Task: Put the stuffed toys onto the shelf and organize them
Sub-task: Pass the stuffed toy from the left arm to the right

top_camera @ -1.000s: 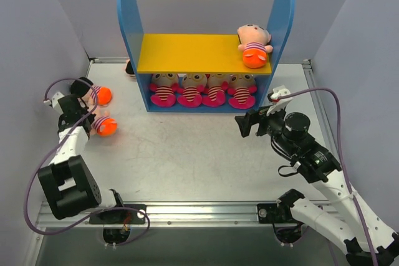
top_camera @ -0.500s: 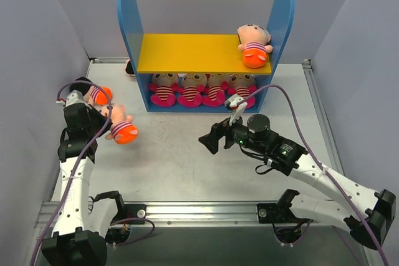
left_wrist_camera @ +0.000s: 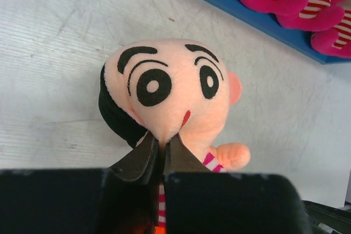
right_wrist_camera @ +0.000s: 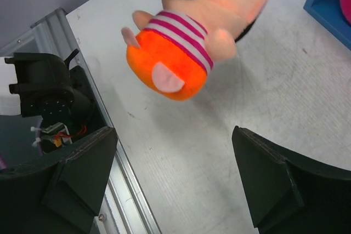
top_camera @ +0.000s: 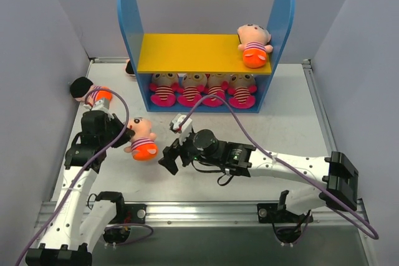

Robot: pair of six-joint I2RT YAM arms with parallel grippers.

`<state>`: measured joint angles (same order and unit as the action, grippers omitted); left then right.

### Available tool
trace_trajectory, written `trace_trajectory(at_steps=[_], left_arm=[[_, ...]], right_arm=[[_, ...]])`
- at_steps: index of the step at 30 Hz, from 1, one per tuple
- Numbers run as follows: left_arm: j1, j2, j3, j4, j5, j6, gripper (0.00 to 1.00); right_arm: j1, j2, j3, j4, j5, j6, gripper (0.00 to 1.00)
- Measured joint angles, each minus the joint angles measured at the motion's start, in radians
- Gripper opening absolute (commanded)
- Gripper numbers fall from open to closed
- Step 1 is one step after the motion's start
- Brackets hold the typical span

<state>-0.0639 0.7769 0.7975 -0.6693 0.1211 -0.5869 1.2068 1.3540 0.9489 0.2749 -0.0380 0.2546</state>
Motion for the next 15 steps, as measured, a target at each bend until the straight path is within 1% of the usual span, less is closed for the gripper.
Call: trace_trajectory(at_steps=[6,9,15], left_arm=[[-0.079,-0.001,0.018,-0.045,0.004,0.000,0.03],[-0.113,-0.003,0.036,-0.055,-0.006,0.000,0.03],[-0.178,-0.016,0.049,-0.053,-0.028,-0.005,0.02]], right_arm=[[0.055,0.097,0.106,0.011,0.002,-0.148,0.90],[0.066,0.128,0.157,-0.021,0.000,-0.222,0.89],[0.071,0.171,0.200,-0.041,0.003,-0.283,0.87]])
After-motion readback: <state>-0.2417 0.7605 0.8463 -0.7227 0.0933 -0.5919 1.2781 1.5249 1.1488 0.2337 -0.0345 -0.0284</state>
